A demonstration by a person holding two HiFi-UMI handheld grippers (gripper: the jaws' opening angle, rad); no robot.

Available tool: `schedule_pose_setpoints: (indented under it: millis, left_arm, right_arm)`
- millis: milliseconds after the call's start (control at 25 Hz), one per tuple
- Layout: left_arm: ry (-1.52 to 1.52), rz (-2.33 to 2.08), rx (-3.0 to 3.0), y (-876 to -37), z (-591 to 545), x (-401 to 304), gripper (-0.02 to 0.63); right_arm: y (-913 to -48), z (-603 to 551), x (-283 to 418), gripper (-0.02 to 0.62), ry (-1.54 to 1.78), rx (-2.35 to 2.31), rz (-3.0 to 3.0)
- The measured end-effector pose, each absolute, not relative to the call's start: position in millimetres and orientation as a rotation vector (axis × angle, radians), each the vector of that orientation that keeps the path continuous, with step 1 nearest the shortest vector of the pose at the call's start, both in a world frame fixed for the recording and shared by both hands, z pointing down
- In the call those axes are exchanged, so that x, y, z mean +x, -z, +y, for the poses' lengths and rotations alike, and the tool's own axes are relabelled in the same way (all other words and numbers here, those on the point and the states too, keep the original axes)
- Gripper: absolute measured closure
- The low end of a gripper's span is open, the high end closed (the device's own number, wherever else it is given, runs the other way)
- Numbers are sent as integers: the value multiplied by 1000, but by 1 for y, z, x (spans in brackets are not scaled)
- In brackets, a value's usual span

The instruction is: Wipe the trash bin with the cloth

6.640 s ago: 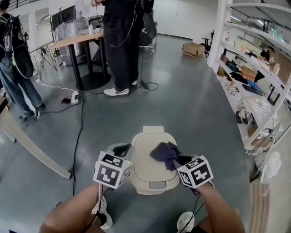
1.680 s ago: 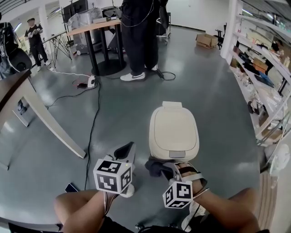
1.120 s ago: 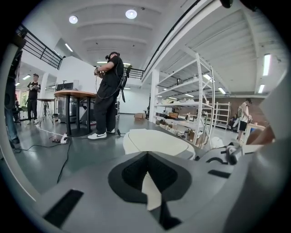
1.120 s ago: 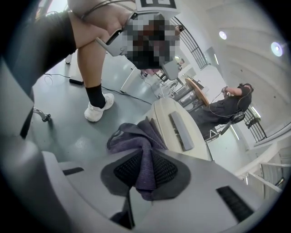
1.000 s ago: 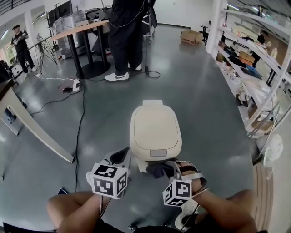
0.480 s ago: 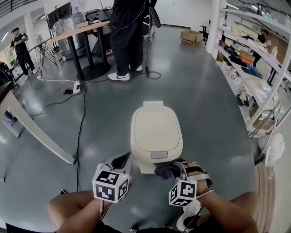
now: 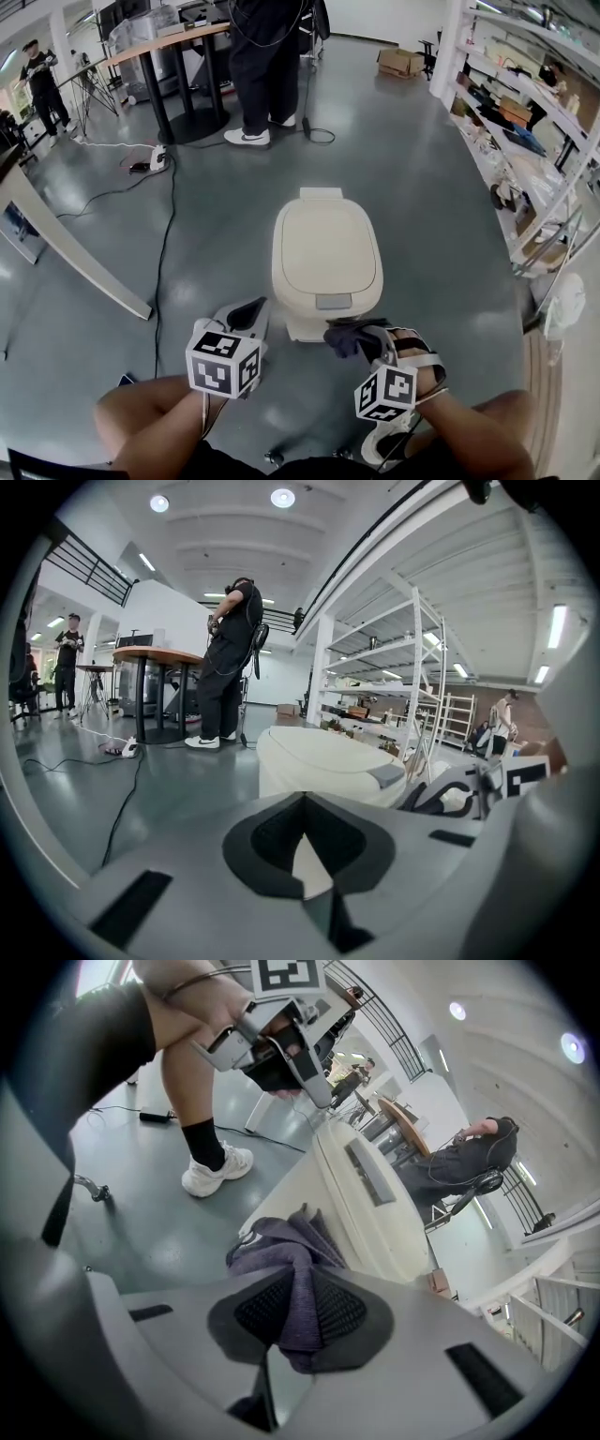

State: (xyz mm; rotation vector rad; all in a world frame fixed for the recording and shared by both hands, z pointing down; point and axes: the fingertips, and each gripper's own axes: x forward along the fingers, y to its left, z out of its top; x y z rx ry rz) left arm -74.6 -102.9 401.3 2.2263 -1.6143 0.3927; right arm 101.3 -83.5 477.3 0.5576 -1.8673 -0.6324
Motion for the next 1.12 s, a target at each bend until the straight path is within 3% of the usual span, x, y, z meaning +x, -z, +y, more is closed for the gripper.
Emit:
schedule_pose_setpoints:
  millis: [680, 1120]
  left_arm:
    - [-400, -1603, 2200, -425, -93, -99, 606]
    - [-409, -1593, 2190, -437, -96, -104, 606]
  right_arm:
    - [-523, -48, -24, 543, 956, 201, -1831]
    - [-550, -72, -11, 543, 924, 226, -1699]
